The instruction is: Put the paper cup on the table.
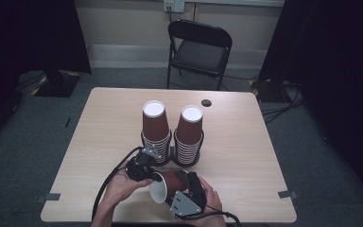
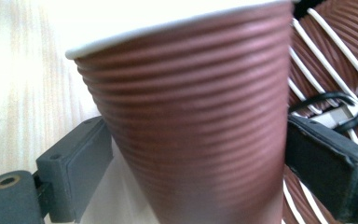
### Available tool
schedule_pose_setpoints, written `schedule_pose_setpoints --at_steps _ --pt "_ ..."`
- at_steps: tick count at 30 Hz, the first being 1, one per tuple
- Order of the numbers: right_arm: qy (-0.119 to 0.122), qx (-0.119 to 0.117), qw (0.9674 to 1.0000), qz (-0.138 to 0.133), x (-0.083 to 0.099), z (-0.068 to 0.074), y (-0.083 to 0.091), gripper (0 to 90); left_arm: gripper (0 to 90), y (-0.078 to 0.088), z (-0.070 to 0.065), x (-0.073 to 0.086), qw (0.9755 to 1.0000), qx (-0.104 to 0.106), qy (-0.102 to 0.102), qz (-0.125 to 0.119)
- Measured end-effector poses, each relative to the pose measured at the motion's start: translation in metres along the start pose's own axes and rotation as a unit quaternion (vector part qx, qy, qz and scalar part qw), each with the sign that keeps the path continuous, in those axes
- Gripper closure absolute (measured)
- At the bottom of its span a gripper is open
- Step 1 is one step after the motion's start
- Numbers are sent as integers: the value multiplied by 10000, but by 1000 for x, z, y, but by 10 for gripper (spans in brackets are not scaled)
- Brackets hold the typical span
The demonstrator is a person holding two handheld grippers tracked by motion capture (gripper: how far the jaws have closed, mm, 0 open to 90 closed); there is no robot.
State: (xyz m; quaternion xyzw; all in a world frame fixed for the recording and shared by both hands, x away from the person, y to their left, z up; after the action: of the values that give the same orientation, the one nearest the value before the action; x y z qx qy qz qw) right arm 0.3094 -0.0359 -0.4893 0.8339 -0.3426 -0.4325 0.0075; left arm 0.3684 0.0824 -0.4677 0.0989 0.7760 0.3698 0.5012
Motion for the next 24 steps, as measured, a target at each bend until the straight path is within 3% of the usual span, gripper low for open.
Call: schedule_pose_setpoints --at_steps 6,18,24 --pt "381 -124 9992 35 -7 4 -6 88 859 -6 -3 -1 10000 45 -14 37" --pt "714 -189 9972 94 -14 4 -16 79 856 -7 -3 -1 9999 61 32 -79" --pt "771 -197 9968 88 -16 5 -22 73 849 -7 -4 -1 9997 39 74 -215"
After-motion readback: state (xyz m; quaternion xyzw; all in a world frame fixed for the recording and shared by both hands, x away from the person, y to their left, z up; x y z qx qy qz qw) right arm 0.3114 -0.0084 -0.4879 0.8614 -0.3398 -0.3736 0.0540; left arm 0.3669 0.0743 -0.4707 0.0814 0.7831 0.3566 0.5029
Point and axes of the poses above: each handheld gripper's, and its own axes: y roughly backward along the jaws, x roughly out of its underside, z roughly to its left, the point moved 6 cm from there along -y, roughly forward along the jaws, and after that the axes turned 11 degrees about -z, right-handed, at the moved point
